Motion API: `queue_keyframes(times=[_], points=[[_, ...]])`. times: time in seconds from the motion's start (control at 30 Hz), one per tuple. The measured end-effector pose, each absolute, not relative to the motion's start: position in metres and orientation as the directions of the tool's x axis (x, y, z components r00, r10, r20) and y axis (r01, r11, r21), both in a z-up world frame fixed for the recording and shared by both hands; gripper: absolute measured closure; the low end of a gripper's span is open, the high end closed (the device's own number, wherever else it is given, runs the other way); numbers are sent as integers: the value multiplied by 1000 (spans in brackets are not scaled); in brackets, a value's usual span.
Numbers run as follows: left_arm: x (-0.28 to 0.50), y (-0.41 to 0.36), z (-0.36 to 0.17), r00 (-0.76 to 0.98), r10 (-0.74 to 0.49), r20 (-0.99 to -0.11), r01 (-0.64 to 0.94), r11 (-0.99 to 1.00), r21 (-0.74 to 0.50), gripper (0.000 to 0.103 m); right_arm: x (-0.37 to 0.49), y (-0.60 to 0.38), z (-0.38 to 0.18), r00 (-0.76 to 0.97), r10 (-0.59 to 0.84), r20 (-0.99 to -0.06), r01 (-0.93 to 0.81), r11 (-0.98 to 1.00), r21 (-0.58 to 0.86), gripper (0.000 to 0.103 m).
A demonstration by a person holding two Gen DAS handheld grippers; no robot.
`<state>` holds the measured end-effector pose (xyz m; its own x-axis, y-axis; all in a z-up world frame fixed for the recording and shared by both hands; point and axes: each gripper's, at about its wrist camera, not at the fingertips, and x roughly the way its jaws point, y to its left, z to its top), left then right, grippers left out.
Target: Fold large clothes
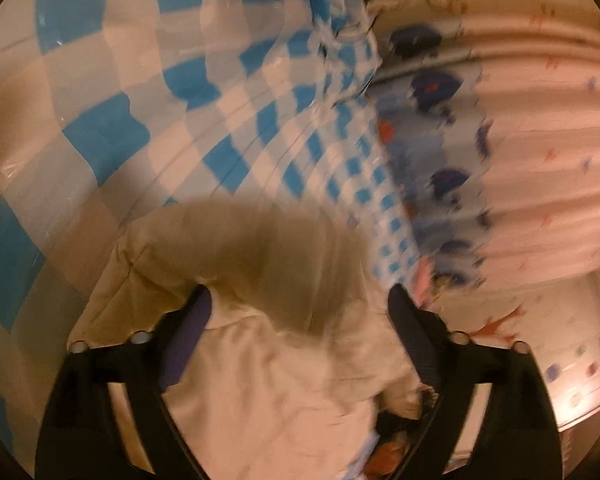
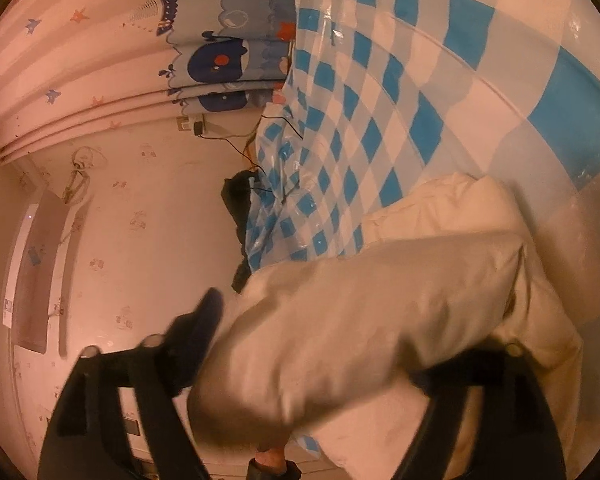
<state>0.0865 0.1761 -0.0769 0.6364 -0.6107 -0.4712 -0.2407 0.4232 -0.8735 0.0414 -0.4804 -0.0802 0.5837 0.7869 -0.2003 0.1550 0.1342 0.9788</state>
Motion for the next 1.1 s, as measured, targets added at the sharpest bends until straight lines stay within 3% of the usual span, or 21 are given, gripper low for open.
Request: queue_keyframes(times=[0.13, 0.2, 0.33, 0.47, 0.6, 0.77, 0.83, 1.0, 1.1], points=[[71, 175, -36, 684, -598, -417, -140, 454, -880, 16, 27, -487, -59, 637, 755, -156, 91, 127, 988, 12], [65, 145, -7, 654, -630, -419, 11, 561, -828, 16, 20, -485, -37, 650, 730, -209, 47, 237, 970, 11], [67, 49, 2, 489, -691, -533, 247, 696, -675, 15, 22, -438, 7, 597, 640, -485, -60, 638, 768, 11], [84, -59, -25, 374, -637, -674, 408, 766, -497, 16, 40, -374, -3, 507, 413, -757, -134, 905, 404, 11], [124, -102, -68, 375, -468, -801, 323, 875, -360, 16, 63, -347, -47, 451, 254, -856, -138, 967, 214, 11], [166, -90, -115, 370, -316, -874, 139, 949, -284, 17, 83, -363, -83, 414, 245, -877, -64, 969, 240, 10], [171, -86, -116, 361, -307, -881, 103, 951, -290, 22, 85, -366, -79, 407, 245, -880, -39, 967, 251, 10], [140, -50, -66, 487, -324, -811, 101, 943, -316, 22, 70, -363, -36, 551, 189, -812, -56, 980, 190, 10], [126, -3, -59, 543, -270, -795, 21, 951, -309, 22, 85, -373, -48, 521, 161, -838, -11, 983, 182, 10]])
